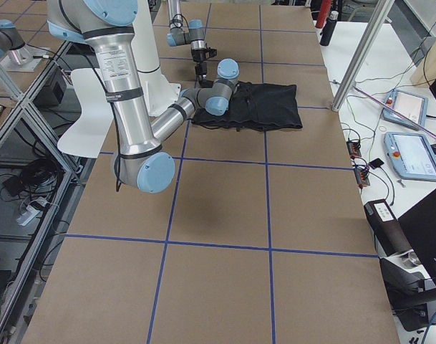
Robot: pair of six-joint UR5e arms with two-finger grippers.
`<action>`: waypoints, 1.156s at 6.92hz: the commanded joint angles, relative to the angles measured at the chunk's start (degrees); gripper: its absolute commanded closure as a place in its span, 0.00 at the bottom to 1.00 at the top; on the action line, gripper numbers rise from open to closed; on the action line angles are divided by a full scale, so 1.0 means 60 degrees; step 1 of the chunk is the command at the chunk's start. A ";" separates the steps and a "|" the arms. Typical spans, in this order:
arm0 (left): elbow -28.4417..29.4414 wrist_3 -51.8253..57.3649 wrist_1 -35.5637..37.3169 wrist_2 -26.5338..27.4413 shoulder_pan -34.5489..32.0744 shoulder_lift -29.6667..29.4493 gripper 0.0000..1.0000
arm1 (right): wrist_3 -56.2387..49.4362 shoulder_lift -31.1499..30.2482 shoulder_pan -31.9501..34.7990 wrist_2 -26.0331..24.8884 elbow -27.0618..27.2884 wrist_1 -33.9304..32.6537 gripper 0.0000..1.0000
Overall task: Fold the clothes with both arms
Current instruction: 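Move the right gripper down the side edge to the shirt's near corner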
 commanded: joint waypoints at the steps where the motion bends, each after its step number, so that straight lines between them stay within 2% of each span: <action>1: -0.0019 -0.0005 0.0036 -0.0001 0.0002 -0.0039 0.69 | 0.0004 -0.0020 -0.0004 0.0005 0.0002 0.0000 0.00; 2: -0.0092 -0.0019 0.0036 0.0014 -0.0012 -0.0010 0.92 | 0.0004 -0.0035 -0.0019 0.0005 0.0002 0.0000 0.00; 3: -0.0122 -0.0020 0.0036 0.0000 -0.0027 0.0004 1.00 | 0.0004 -0.0035 -0.0077 0.0005 0.0002 0.0000 0.00; 5: -0.0151 -0.0020 0.0036 -0.0045 -0.0027 -0.0010 1.00 | 0.0732 -0.0020 -0.0514 -0.0358 0.0060 0.0000 0.00; 6: -0.0166 -0.0020 0.0036 -0.0059 -0.0027 -0.0025 1.00 | 0.1476 0.0009 -0.1140 -0.1333 0.0205 0.0073 0.00; 8: -0.0166 -0.0034 0.0022 -0.0059 -0.0027 -0.0039 1.00 | 0.3131 0.0024 -0.2066 -0.2175 0.0368 0.0015 0.00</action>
